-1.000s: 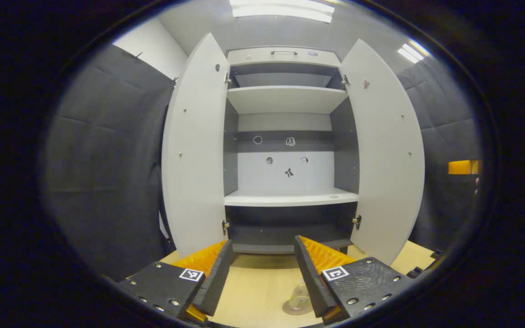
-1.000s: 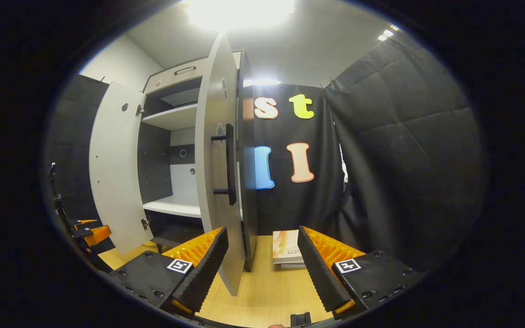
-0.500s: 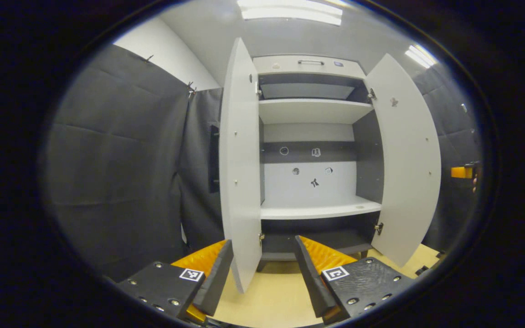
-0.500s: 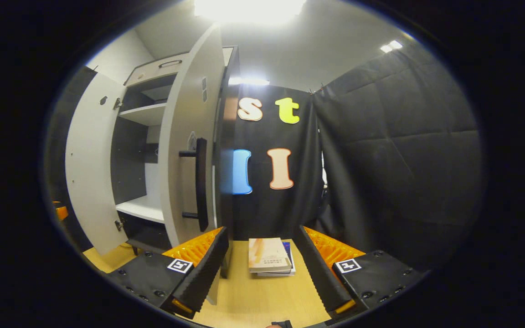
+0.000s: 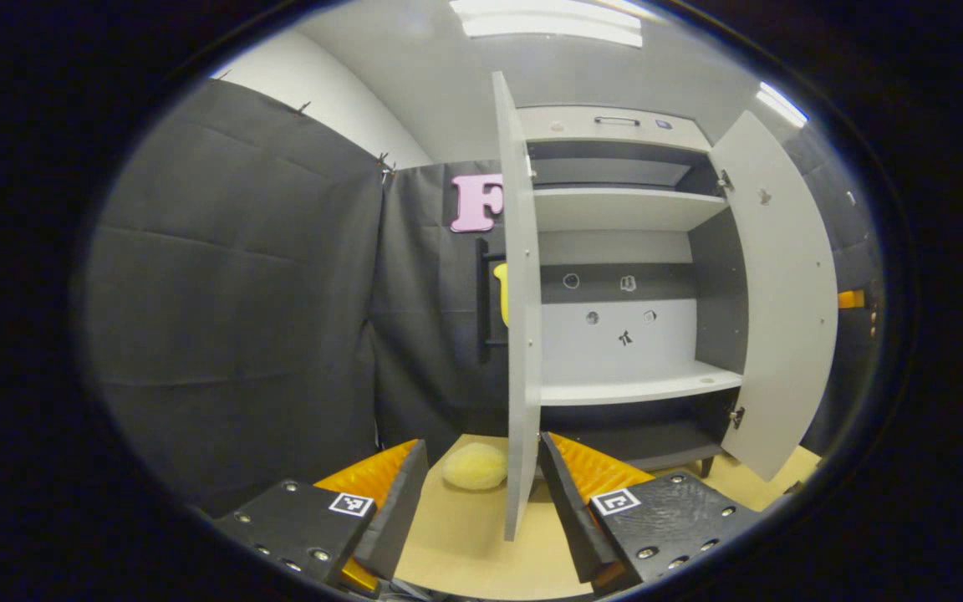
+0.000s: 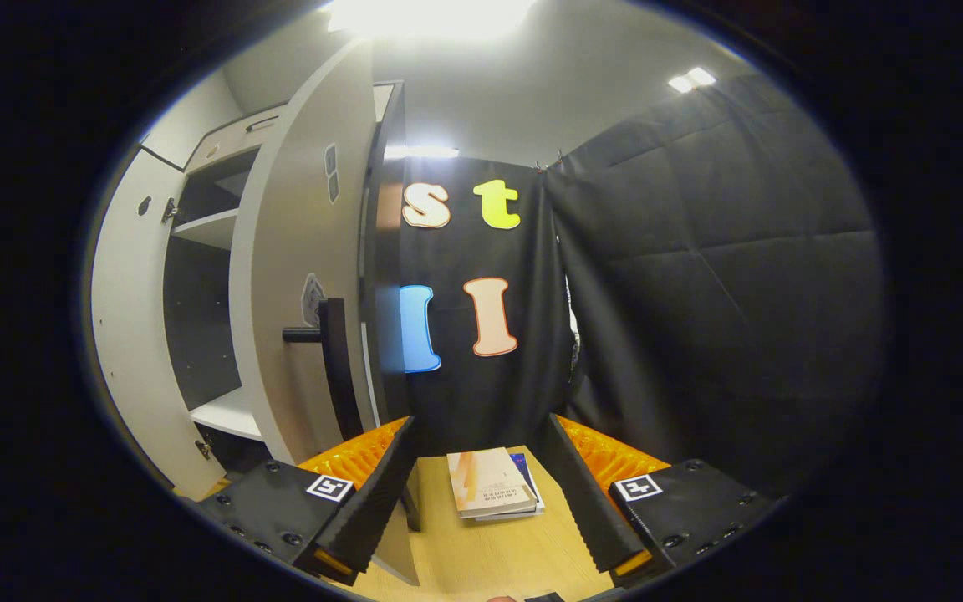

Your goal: Grasp the bottle in the cabinet with the left hand and place it on the coaster, then close the right door with the right hand and the left door with the left hand.

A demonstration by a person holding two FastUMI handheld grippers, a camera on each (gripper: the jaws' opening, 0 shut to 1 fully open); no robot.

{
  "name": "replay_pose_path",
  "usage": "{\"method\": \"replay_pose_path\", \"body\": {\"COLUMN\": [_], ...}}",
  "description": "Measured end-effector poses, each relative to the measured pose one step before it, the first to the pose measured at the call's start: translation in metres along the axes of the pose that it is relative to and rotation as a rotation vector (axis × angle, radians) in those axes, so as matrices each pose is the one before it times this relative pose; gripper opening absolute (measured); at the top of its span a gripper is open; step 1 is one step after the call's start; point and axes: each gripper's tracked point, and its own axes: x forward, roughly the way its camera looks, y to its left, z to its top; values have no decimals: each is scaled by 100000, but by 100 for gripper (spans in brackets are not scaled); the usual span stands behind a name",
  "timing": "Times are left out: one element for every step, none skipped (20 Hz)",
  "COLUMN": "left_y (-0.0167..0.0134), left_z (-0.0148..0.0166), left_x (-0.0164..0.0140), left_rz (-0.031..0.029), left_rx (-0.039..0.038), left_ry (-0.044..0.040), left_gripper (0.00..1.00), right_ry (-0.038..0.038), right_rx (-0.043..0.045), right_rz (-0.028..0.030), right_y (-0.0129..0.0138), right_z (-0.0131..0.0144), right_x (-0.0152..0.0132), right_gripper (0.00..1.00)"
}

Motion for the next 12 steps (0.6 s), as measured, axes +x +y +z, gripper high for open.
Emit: {"method": "replay_pose_path", "body": {"left_y": [744,669,691,656,632,479,323,267,346,365,317,221], "left_z": [-41,-56,-195,-74,-244,-195,-290,-199,-168,-124,-179,-82], "left_x": [118,199,111,199,21,150,363,295,171,342,234,285], "left_rz": [820,558,590,430,316,307,-103,-602,-256,-571,-363,-548], "left_rx": [-580,-424,-336,-261,-294,-459,-893,-1221,-1146,-1089,-431,66], "left_ry": [-61,-18,47,8,179,336,251,678,630,417,248,61], "left_gripper": [80,80,80,80,80,80,80,80,80,79,78,78], "right_ry": [64,-30,-417,-564,-303,87,-39,-515,10,-497,54,-353], "right_rx": [-529,-341,-1582,-2016,-1017,422,236,-324,-1223,-1710,-1552,-1068], "right_rz": [650,1249,-1497,-1517,-925,-305,378,-678,-1463,-1657,-1582,-853], "right_y": [652,816,197,-141,63,215,379,105,67,-86,-76,329], "right_z": [24,85,102,121,70,31,66,-25,12,-18,81,82], "right_x": [82,41,184,-76,-38,-87,-212,-119,-131,-47,-79,-201], "right_gripper": [98,98,98,95,94,94,92,94,93,93,93,89]}}
